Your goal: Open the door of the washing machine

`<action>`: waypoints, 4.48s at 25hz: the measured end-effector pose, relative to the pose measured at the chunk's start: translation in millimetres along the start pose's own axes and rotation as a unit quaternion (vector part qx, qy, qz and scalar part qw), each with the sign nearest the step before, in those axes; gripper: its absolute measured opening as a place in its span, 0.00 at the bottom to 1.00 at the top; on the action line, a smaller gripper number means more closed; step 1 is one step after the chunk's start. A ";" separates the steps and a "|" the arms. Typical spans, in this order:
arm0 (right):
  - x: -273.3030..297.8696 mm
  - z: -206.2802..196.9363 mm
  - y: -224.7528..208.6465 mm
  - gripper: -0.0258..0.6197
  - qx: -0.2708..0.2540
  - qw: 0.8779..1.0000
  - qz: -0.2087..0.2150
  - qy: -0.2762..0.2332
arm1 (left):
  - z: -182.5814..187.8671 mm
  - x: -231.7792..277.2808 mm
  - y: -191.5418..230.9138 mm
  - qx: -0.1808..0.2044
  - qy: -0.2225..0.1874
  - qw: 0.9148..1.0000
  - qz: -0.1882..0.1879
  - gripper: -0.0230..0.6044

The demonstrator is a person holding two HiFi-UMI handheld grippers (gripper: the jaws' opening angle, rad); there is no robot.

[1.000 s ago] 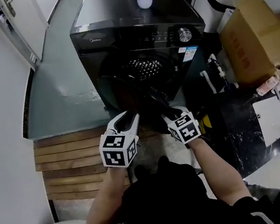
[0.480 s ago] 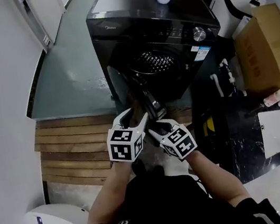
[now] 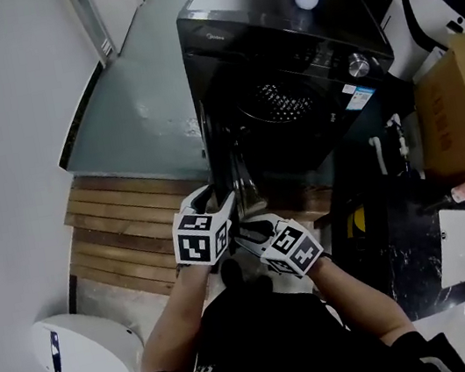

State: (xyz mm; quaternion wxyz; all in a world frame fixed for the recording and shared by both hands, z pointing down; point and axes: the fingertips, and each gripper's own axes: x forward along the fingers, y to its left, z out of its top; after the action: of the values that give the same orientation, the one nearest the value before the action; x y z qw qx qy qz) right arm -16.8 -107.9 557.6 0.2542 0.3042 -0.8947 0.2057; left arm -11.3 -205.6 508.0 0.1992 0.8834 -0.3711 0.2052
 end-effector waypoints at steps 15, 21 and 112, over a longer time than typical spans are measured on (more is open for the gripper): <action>9.8 5.0 -14.6 0.21 0.011 1.000 0.027 -0.001 | -15.6 -38.6 68.7 -0.004 -0.014 0.999 0.036 0.33; 5.4 15.4 -32.6 0.20 0.021 1.000 0.011 -0.013 | -17.1 -52.0 91.3 0.001 -0.017 0.997 0.072 0.32; -201.7 167.1 -153.2 0.03 -0.032 0.923 -0.249 -0.292 | 176.2 -21.4 26.8 0.055 -0.209 0.975 0.044 0.05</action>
State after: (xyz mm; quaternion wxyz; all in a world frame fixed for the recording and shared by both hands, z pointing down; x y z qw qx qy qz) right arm 165.8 -218.4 342.0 0.0337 0.5556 -0.8307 0.0093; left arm -6.9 -299.4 355.0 0.0591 0.8992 -0.4311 0.0452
